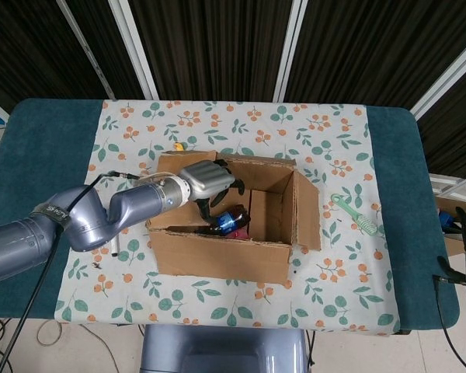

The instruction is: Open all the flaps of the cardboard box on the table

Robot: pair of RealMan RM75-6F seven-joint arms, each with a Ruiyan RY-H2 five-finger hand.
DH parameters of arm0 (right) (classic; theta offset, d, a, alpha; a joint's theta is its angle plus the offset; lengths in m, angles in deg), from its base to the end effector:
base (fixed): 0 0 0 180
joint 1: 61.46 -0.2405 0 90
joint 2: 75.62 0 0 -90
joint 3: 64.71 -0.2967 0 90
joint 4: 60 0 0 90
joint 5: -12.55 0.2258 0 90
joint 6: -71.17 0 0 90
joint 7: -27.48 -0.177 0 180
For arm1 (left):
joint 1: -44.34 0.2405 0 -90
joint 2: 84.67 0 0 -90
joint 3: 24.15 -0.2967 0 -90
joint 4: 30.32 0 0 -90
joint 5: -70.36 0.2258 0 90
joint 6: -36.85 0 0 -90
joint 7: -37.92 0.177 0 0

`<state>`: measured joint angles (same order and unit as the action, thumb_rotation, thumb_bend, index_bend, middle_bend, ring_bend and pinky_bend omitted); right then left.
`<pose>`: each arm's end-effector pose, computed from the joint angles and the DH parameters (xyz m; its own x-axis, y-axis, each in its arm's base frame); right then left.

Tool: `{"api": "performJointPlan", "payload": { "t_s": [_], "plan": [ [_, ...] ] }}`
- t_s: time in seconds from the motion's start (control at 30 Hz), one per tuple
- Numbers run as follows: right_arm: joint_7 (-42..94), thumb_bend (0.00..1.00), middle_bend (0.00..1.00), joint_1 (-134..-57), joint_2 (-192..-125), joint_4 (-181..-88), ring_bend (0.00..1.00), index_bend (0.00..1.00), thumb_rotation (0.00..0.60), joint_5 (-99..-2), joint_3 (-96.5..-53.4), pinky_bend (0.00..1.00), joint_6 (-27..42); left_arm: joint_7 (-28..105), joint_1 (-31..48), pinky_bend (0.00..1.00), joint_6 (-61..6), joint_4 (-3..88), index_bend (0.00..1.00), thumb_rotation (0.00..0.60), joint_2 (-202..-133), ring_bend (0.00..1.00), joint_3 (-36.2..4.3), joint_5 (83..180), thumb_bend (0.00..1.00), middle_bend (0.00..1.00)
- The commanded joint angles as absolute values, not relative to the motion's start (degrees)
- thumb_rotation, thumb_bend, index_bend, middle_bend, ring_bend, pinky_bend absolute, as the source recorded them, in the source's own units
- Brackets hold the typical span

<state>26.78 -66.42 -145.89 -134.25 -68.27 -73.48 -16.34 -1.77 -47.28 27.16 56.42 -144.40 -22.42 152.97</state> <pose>-0.4086 -0.2419 0.1943 0.5513 0.1552 0.8197 -0.8341 0.1256 0.5372 0.0551 0.4786 0.0594 0.6793 0.5086 0.5291 0.7025 -0.6591 -0.2684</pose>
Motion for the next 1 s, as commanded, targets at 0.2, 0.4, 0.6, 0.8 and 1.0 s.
{"api": "performJointPlan", "payload": {
  "t_s": [0.2, 0.4, 0.6, 0.8, 1.0],
  "plan": [
    [26.48, 0.24, 0.22, -66.42, -145.97, -134.08, 0.17, 0.06, 0.6, -67.93, -73.71, 0.23, -16.17, -0.08, -45.2, 0.0, 28.27, 58.31, 0.23, 0.6, -140.67, 0.15, -20.84, 151.69, 0.17, 0.61],
    [26.03, 0.24, 0.22, -66.42, -145.84, -134.32, 0.17, 0.06, 0.6, -68.07, -73.65, 0.23, -16.03, 2.42, -43.13, 0.0, 29.05, 60.64, 0.22, 0.6, -136.98, 0.15, -20.06, 151.39, 0.17, 0.61],
    [25.53, 0.24, 0.22, -66.45, -145.79, -134.4, 0.17, 0.06, 0.6, -68.02, -73.68, 0.23, -15.8, 4.96, -41.23, 0.0, 30.47, 62.61, 0.22, 0.6, -132.98, 0.15, -19.83, 150.55, 0.17, 0.61],
    [25.41, 0.24, 0.22, -66.61, -145.91, -134.39, 0.17, 0.06, 0.6, -68.09, -73.58, 0.23, -15.39, 7.08, -39.05, 0.0, 30.28, 64.02, 0.22, 0.6, -129.97, 0.15, -18.81, 149.25, 0.17, 0.61],
    [24.96, 0.24, 0.22, -66.52, -145.79, -134.62, 0.17, 0.06, 0.6, -68.01, -73.58, 0.23, -15.32, 9.08, -37.0, 0.0, 31.26, 64.98, 0.21, 0.6, -127.2, 0.15, -18.04, 147.99, 0.17, 0.61]
  ]
}}
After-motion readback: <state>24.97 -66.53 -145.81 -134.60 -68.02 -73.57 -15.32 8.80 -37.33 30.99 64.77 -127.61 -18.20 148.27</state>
